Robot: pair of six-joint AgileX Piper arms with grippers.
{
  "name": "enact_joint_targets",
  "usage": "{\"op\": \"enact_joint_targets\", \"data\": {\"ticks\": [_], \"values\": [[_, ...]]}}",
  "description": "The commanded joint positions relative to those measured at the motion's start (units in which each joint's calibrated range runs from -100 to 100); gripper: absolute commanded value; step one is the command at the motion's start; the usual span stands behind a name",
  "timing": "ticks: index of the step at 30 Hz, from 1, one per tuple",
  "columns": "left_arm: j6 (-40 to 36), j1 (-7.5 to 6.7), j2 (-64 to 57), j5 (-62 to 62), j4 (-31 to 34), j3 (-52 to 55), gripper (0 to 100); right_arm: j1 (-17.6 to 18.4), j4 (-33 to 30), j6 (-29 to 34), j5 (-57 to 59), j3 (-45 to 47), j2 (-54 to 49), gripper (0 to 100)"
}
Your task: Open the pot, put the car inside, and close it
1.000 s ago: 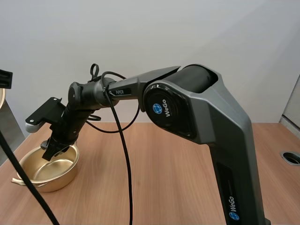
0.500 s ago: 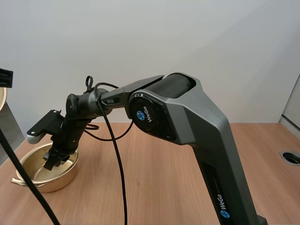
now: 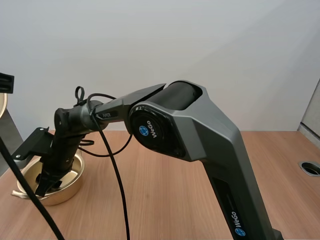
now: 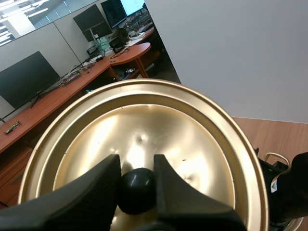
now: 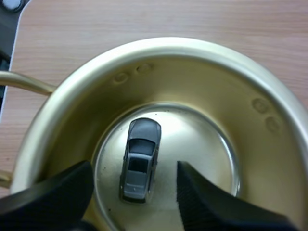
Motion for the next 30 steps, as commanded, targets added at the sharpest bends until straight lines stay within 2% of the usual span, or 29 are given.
{"op": "enact_joint_targets", "data": {"ticks": [1, 4, 10, 14, 21, 26, 27, 28, 29, 30], "values": [[0.02, 0.00, 0.06, 0.09, 0.06, -0.08, 0, 0.74, -4.69, 1.11, -1.86, 0.01, -0.10, 100], [0.02, 0.00, 0.06, 0.09, 0.06, -0.08, 0, 0.92, -8.55, 5.67, -7.74, 0.01, -0.10, 100], [0.02, 0.00, 0.06, 0.09, -0.54, -0.08, 0, 0.82, -29.96, 18.44, -15.25, 0.01, -0.25, 100], [0.02, 0.00, 0.06, 0.09, -1.81, -0.08, 0, 0.82, -37.40, 22.67, -17.42, 0.01, -1.65, 100], [-0.02, 0.00, 0.06, 0.09, -2.23, -0.08, 0, -0.33, -41.23, 28.61, -21.90, 0.01, -8.31, 100], [-0.09, 0.00, 0.19, 0.09, -2.43, -0.08, 0, -3.48, -41.13, 29.19, -21.49, 0.01, -12.28, 100], [-0.09, 0.00, 0.53, 0.09, -2.43, -0.08, 0, -4.23, -41.13, 30.13, -21.04, 0.01, -12.68, 80], [-0.09, 0.00, 0.79, 0.09, -2.43, -0.08, 0, -5.26, -41.13, 32.38, -20.56, 0.01, -12.96, 45], [-0.09, 0.00, 1.08, 0.09, -2.43, -0.08, 0, -6.49, -41.13, 35.36, -19.54, 0.01, -13.34, 3], [-0.09, 0.00, 1.50, 0.09, -2.43, -0.08, 0, -7.56, -41.02, 38.59, -18.85, 0.01, -13.68, 0]]}}
